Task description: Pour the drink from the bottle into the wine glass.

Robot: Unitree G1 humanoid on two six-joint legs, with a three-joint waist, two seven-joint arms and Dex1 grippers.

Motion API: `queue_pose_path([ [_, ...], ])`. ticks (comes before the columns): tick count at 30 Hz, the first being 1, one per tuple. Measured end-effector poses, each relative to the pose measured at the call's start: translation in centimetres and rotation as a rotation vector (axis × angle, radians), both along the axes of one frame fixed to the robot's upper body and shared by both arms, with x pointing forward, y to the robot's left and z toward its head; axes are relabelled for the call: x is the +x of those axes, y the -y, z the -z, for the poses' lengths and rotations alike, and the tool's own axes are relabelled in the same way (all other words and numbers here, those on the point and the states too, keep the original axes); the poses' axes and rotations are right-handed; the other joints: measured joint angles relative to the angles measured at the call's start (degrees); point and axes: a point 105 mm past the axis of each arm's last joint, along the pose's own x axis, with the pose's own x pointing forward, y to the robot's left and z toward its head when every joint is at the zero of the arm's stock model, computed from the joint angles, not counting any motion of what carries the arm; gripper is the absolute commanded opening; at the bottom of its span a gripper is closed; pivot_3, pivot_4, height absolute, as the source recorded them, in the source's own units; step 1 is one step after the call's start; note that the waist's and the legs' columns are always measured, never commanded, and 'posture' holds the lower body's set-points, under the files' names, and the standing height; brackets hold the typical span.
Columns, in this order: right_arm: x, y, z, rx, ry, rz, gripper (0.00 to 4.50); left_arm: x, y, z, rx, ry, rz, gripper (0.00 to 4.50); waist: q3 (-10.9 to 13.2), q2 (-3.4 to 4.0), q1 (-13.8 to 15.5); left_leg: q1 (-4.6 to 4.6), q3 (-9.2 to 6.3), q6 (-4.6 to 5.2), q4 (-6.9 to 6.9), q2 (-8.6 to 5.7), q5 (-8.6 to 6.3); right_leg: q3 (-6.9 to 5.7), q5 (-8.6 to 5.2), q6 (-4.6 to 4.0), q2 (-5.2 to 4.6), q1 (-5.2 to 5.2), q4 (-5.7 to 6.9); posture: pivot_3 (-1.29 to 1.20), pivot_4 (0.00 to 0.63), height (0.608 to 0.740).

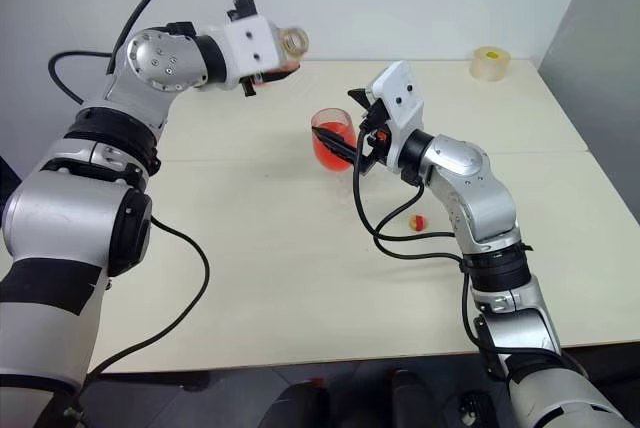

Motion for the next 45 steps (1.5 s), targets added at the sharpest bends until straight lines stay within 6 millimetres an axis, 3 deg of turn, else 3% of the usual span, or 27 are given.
queue_pose_path([
  [3, -0.7, 0.3, 0.3, 0.002, -0.007, -0.014, 4.5, 0.2, -1.0, -0.2, -0.194, -0.062, -0.012, 1.76, 0.0, 0.0, -0.23, 0.0, -0.03, 0.0, 0.01, 0.02, 0.0, 0.02, 0.0, 0.0, 0.0, 0.0, 0.02, 0.0, 0.15, 0.74],
  [7, -2.8, 1.2, 0.3, 0.001, 0.002, -0.059, 4.5, 0.5, -2.5, 1.2, -0.376, -0.14, -0.039, 1.76, -0.01, 0.0, -0.3, 0.0, -0.1, 0.0, 0.03, 0.02, 0.0, 0.07, 0.0, 0.0, 0.0, 0.01, 0.03, 0.0, 0.15, 0.74],
  [10, -5.0, 2.1, 0.9, -0.028, -0.001, -0.107, 4.5, 0.7, -4.2, 3.2, -0.51, -0.201, -0.094, 1.76, -0.02, -0.02, -0.36, 0.0, -0.21, 0.0, 0.03, 0.02, 0.0, 0.11, 0.0, 0.0, -0.01, 0.04, 0.04, 0.0, 0.15, 0.74],
  [17, -9.2, 2.8, 6.9, -0.04, -0.182, -0.141, 4.5, -0.7, -9.6, 8.3, -0.747, -0.191, -0.336, 1.76, -0.05, -0.05, -0.2, 0.04, -0.27, 0.0, 0.03, 0.04, 0.0, 0.15, 0.0, 0.0, -0.01, 0.09, 0.04, 0.0, 0.15, 0.74],
  [23, -10.1, 1.9, 6.5, 0.015, -0.173, -0.135, 4.5, -2.4, -13.5, 12.6, -0.905, -0.213, -0.525, 1.76, -0.12, -0.15, 0.23, 0.17, -0.33, 0.0, 0.03, 0.02, -0.01, 0.09, 0.0, -0.01, 0.0, 0.22, 0.05, 0.0, 0.15, 0.74],
  [28, -9.9, 1.4, 6.3, 0.037, -0.172, -0.121, 4.5, -2.9, -13.7, 14.6, -1.08, -0.256, -0.525, 1.76, -0.21, -0.3, 1.39, 0.16, -0.32, 0.0, 0.11, -0.08, -0.01, 0.1, 0.0, -0.01, -0.07, 0.28, -0.01, 0.0, 0.15, 0.74],
  [35, -9.6, 1.2, 6.0, 0.036, -0.161, -0.109, 4.5, -3.3, -13.5, 16.8, -1.13, -0.281, -0.554, 1.76, -0.27, -0.39, 1.24, 0.19, -0.31, 0.0, 0.08, -0.08, -0.01, 0.11, 0.0, -0.01, -0.07, 0.27, 0.0, 0.0, 0.15, 0.74],
  [44, -9.2, 1.1, 6.0, 0.032, -0.166, -0.108, 4.5, -3.3, -13.0, 17.5, -1.049, -0.235, -0.561, 1.76, -0.28, -0.4, 1.23, 0.2, -0.31, 0.01, 0.07, -0.08, -0.01, 0.11, 0.0, -0.01, -0.07, 0.29, 0.0, 0.0, 0.15, 0.74],
  [45, -9.1, 1.0, 5.9, 0.031, -0.162, -0.108, 4.5, -3.2, -12.9, 17.5, -1.026, -0.226, -0.561, 2.09, -0.3, -0.39, 1.23, 0.22, -0.31, 0.01, 0.06, -0.08, -0.01, 0.1, 0.0, -0.01, -0.07, 0.29, 0.0, 0.0, 0.15, 0.74],
])
